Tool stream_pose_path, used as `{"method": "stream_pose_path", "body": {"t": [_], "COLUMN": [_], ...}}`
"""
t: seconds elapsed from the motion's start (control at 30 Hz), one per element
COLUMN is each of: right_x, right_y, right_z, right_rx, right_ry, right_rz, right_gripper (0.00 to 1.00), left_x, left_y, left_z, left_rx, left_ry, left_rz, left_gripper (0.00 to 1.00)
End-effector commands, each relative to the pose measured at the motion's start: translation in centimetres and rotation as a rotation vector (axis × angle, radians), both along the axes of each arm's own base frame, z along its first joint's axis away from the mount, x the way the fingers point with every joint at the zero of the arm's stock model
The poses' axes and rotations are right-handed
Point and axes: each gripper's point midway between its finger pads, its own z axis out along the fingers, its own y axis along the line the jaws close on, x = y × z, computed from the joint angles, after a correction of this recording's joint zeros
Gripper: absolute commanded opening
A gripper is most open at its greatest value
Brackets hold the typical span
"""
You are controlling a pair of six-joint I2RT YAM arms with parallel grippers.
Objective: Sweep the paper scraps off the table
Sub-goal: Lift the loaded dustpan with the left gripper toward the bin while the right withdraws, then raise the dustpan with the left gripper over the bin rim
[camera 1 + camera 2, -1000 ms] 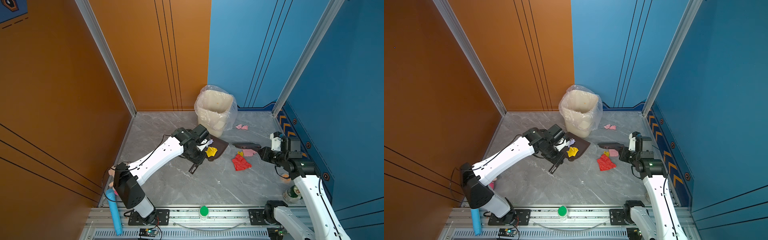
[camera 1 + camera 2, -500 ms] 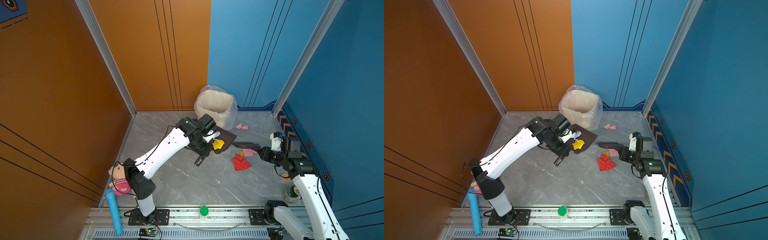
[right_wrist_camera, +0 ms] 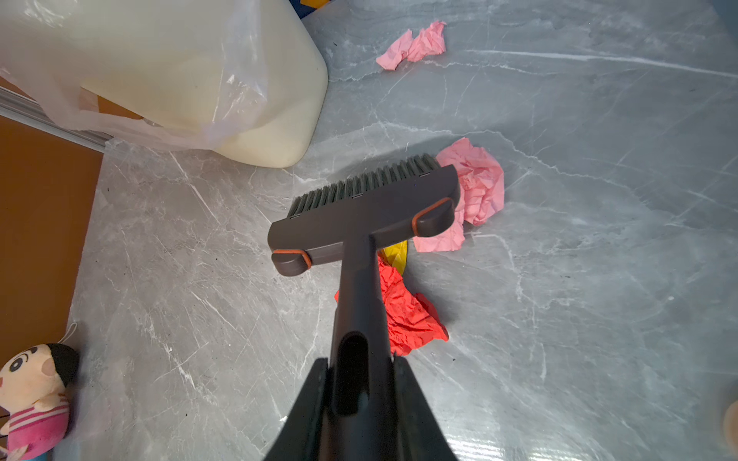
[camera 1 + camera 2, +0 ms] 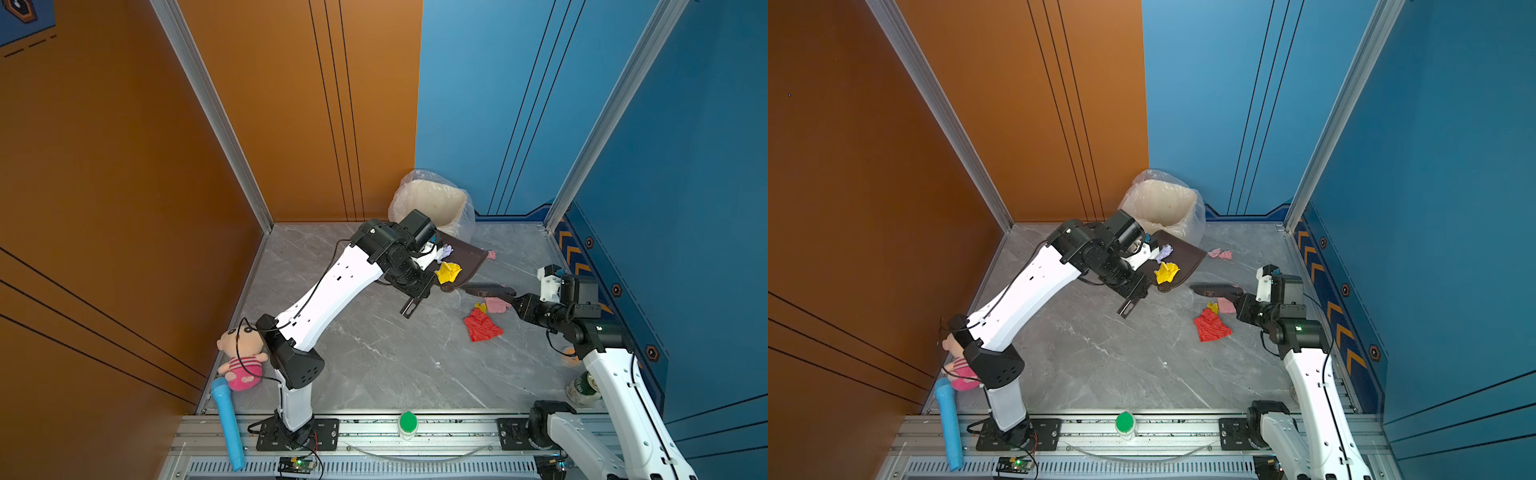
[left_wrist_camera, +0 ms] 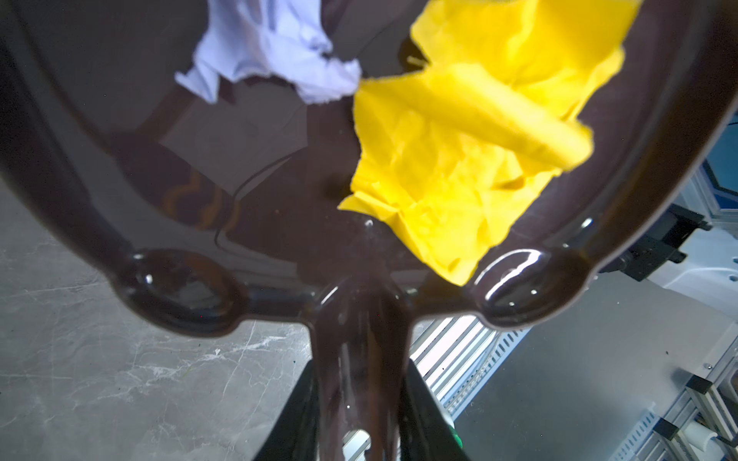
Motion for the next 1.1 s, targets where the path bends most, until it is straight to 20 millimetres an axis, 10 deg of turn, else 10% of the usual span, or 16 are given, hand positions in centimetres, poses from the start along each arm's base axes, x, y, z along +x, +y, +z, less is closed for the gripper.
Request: {"method": "stream_pose_path", "body": {"t": [0.0, 1.07], "right_x": [1.0, 0.9], "right_y": [0.3, 0.5], "right_z": [1.1, -1.1], "right_rx": [0.029, 0.07], "right_ry": [-0.047, -0.019], "right_rz": [0.008, -0.017], "right_gripper": [0.0, 0.0], "left_x": [0.4, 5.8], "left_y": [-0.8, -3.6], "left_z": [0.2, 2.9], "left_rx": [-0.029, -0.255], "left_ry": [0.016, 0.02], "left_rz": [-0.034, -0.051], "left_gripper": [0.0, 0.0]}}
